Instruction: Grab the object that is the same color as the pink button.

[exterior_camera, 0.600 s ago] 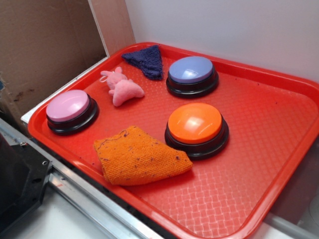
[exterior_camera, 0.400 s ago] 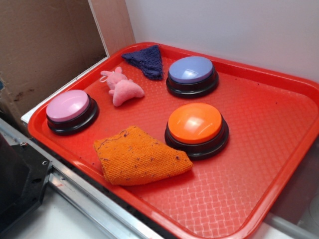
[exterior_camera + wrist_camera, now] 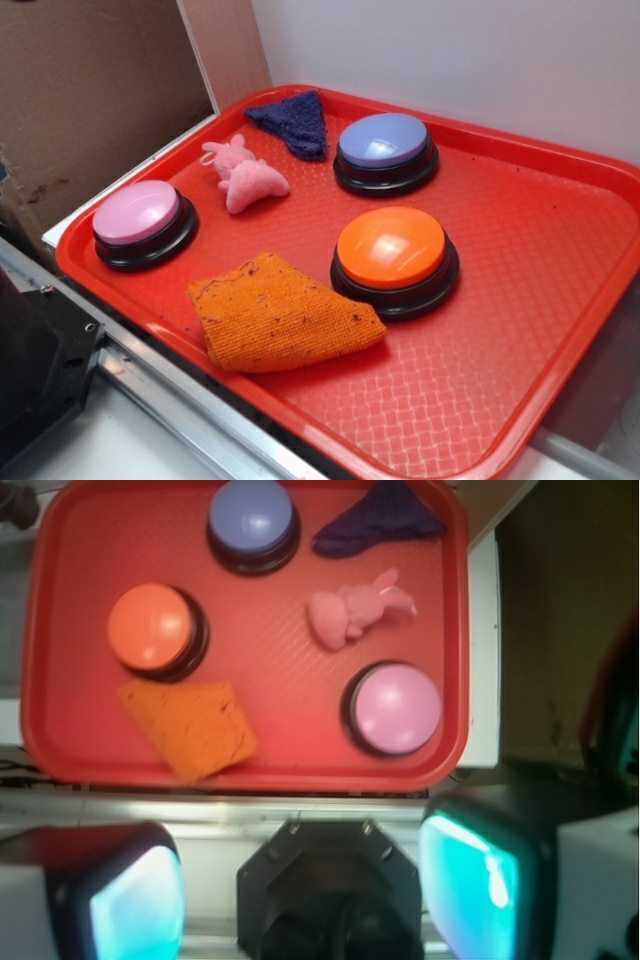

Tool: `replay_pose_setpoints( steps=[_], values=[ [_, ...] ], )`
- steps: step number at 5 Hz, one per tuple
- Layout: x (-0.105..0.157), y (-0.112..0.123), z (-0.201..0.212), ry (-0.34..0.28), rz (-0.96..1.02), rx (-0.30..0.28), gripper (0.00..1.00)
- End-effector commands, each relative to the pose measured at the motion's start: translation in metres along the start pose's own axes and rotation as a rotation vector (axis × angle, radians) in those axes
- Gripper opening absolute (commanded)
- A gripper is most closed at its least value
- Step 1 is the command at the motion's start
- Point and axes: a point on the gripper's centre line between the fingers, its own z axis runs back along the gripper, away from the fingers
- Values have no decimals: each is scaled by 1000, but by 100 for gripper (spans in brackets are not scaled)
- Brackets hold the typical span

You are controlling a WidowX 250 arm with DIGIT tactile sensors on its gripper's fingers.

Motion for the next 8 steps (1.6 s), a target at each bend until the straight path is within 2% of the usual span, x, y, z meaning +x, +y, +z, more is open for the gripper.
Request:
replay_pose_setpoints(
  steps=[1, 2, 3, 5, 6, 7, 8],
  values=[
    [46, 42, 16, -52, 379, -18, 100],
    [43, 63, 10, -63, 630, -37, 100],
    [32, 67, 0, -71, 619, -68, 100],
    [32, 67, 0, -71, 619, -68, 100],
    [36, 63, -2, -168, 667, 8, 100],
    [75, 54, -7, -106, 645, 35, 100],
    [104, 42, -29, -18, 563, 23, 100]
  ],
)
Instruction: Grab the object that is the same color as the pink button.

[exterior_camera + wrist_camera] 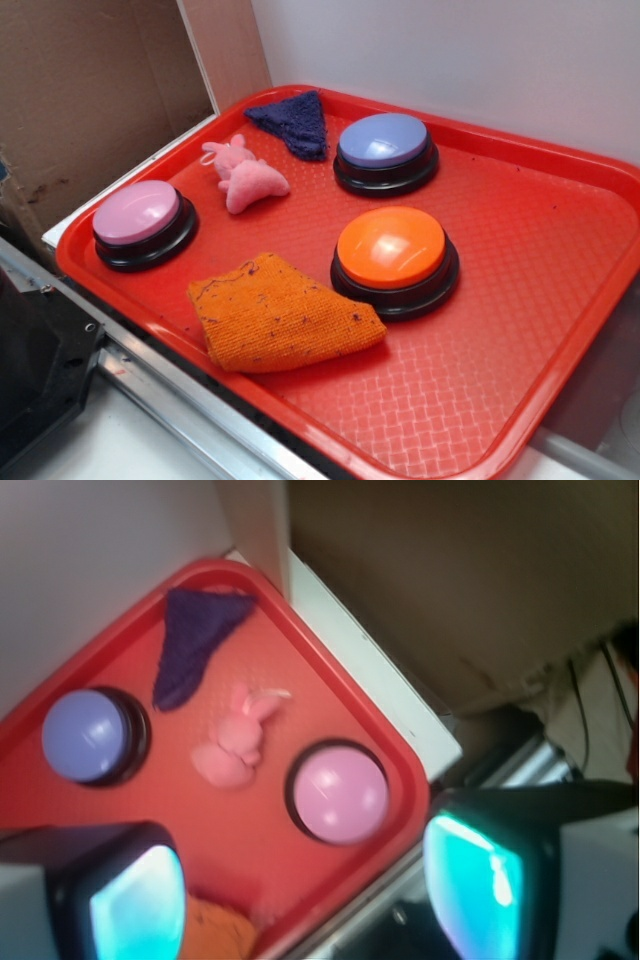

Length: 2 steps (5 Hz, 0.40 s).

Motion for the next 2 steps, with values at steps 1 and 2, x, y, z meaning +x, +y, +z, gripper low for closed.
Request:
replay_pose_setpoints(
  steps=[1, 2],
  values=[
    [25, -40, -30, 91, -142, -9, 100],
    [37, -40, -71, 180, -219, 21, 100]
  ],
)
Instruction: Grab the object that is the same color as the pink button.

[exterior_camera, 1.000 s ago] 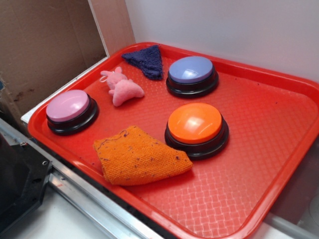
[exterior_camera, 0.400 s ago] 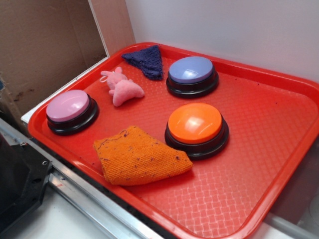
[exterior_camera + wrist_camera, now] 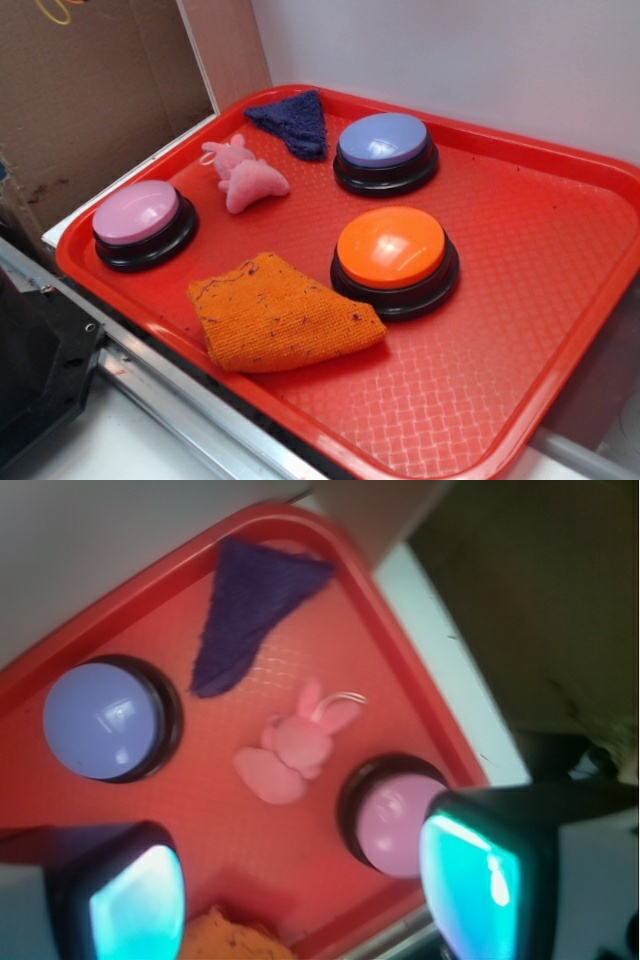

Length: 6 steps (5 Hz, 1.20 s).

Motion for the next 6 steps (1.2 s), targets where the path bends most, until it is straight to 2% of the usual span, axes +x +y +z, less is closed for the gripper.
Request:
replay_pose_setpoints(
  steps=[1, 2, 3, 4, 5, 6],
  values=[
    [18, 19, -55, 88, -86, -14, 100],
    [11, 26, -86, 149, -95, 35, 100],
    [4, 32, -111, 197, -73, 28, 100],
    [12, 25, -137, 183, -156, -12, 100],
    [21, 18, -149, 180, -244, -14, 100],
    [23, 18, -166, 235, -231, -52, 10]
  ],
)
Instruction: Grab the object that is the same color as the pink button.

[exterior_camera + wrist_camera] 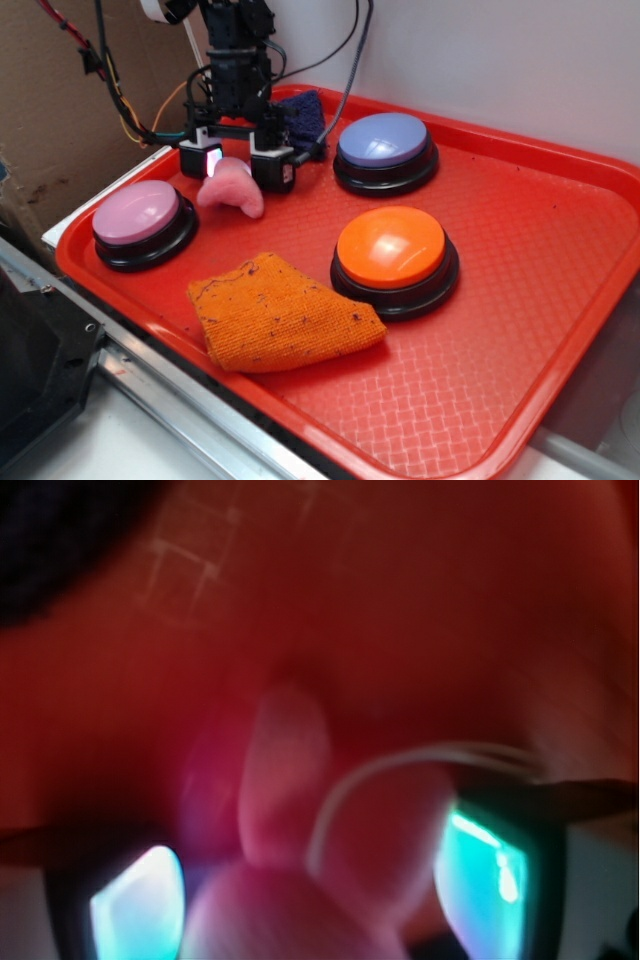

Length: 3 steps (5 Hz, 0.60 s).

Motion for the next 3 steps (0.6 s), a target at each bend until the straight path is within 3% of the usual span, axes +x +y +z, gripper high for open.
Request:
replay_pose_setpoints(
  steps=[1, 3],
  values=[
    [2, 15, -11, 0, -1, 5, 0],
    [-2, 22, -3, -20, 51, 27, 0]
  ],
)
